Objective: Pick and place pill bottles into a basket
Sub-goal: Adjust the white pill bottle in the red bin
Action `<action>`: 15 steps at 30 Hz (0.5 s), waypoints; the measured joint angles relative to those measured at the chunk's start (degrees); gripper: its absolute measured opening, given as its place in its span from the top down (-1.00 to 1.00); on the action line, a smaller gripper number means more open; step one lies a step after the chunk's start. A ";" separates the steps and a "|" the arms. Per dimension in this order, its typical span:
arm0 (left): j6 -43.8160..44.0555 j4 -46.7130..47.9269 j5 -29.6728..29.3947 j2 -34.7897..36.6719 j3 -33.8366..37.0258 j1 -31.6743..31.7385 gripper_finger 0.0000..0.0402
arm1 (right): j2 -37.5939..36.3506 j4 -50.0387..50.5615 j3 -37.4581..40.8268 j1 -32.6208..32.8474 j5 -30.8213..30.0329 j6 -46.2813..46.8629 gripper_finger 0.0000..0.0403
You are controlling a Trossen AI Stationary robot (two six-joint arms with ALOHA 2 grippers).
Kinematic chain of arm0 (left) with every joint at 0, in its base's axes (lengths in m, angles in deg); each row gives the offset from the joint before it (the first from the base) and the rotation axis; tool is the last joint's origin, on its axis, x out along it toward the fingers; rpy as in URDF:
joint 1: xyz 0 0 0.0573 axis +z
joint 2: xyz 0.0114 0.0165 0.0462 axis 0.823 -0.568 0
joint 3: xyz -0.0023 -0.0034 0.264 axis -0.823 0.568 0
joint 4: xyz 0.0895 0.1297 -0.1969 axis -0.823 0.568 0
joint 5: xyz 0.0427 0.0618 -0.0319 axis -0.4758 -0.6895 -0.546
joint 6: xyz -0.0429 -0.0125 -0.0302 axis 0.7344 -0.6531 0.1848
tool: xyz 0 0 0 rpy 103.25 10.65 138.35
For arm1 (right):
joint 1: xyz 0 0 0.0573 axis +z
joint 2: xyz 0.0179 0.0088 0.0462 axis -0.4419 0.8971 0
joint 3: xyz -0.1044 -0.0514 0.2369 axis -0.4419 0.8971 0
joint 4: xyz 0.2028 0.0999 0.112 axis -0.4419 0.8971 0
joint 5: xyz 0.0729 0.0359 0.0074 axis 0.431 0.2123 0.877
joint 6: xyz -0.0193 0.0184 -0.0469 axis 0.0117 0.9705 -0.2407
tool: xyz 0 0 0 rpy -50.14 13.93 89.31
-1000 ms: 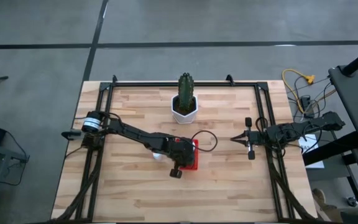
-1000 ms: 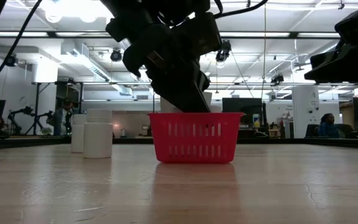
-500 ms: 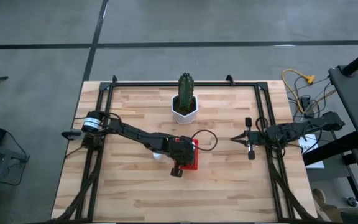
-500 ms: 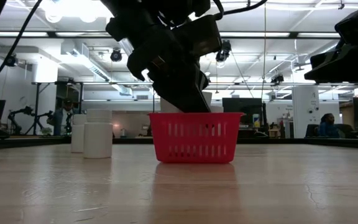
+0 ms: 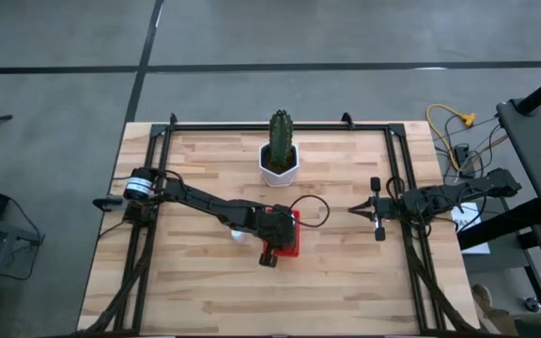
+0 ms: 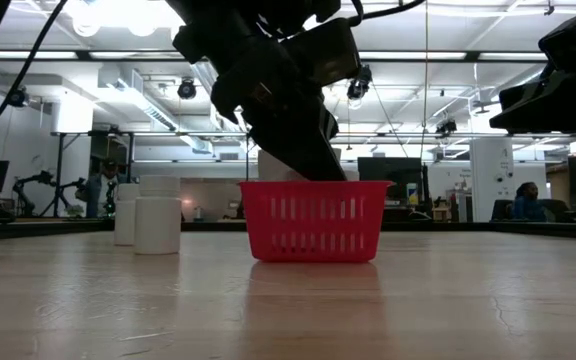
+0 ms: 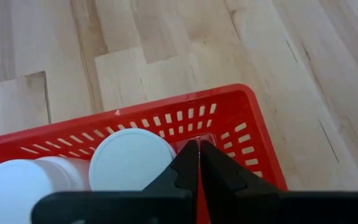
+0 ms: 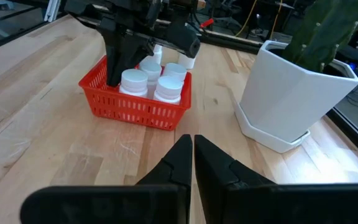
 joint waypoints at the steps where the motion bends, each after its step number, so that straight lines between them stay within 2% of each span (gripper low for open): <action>1: 0.02 0.02 -0.14 0.00 0.00 0.00 1.00 | 0.00 -0.02 0.00 -0.02 0.00 0.00 0.96; 15: 0.17 0.04 -0.92 0.00 -0.55 -0.33 1.00 | 0.00 -0.01 0.00 0.00 0.00 -0.21 0.96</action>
